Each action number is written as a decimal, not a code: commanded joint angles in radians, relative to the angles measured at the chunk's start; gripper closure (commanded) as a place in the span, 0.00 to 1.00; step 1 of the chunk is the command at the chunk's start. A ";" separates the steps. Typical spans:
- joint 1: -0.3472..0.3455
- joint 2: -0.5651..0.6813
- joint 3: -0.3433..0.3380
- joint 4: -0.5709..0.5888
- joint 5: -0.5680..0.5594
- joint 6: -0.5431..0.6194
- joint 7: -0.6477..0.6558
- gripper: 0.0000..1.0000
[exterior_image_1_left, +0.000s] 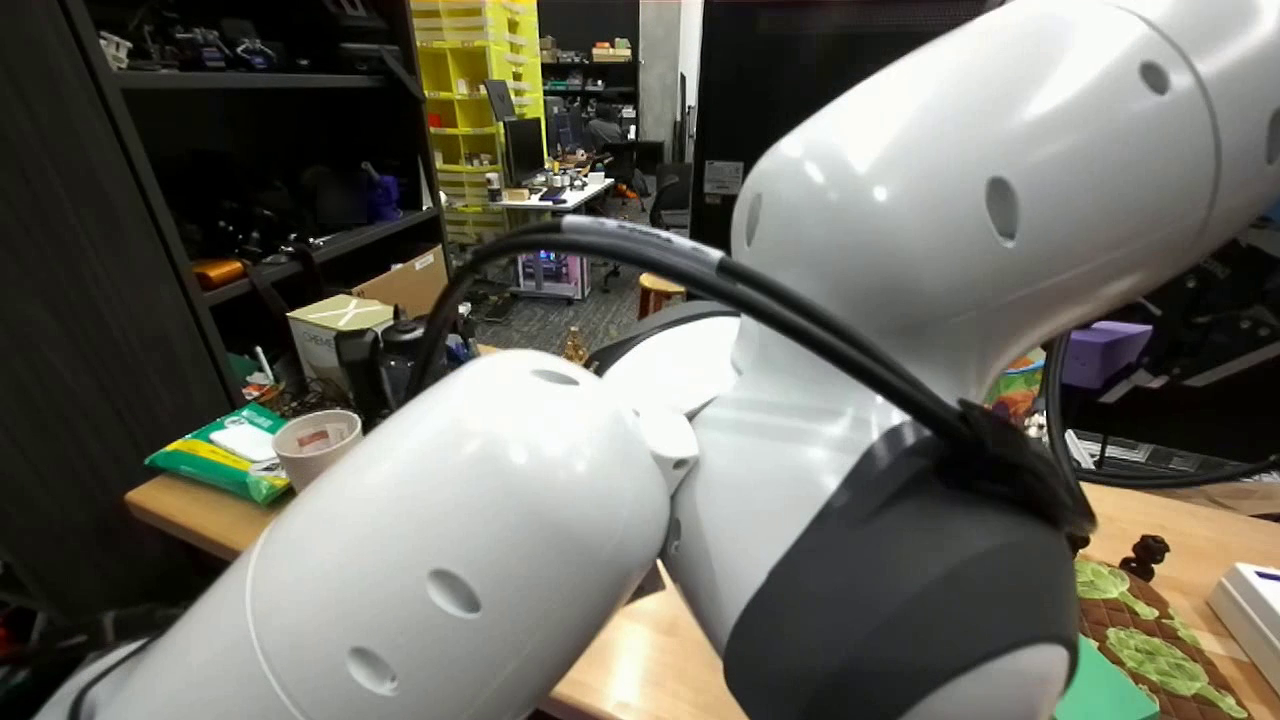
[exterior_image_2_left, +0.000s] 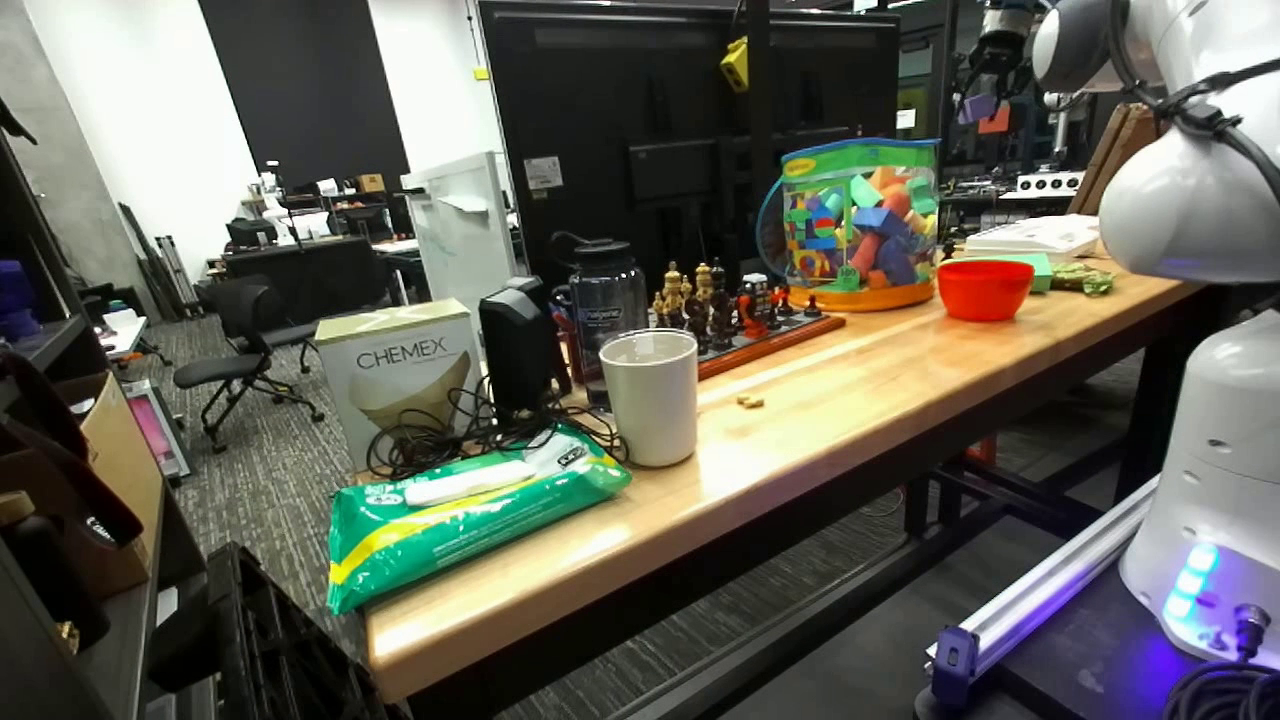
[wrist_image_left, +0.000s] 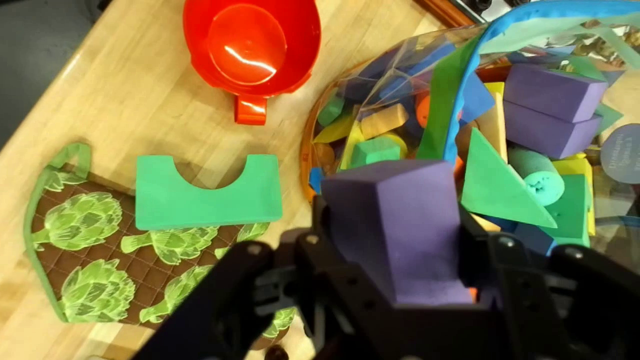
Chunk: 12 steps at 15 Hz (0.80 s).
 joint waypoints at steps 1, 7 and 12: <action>-0.014 0.039 0.047 0.023 0.038 0.010 0.010 0.70; -0.062 0.080 0.080 0.025 0.081 0.087 0.070 0.70; -0.116 0.098 0.086 0.017 0.101 0.147 0.149 0.70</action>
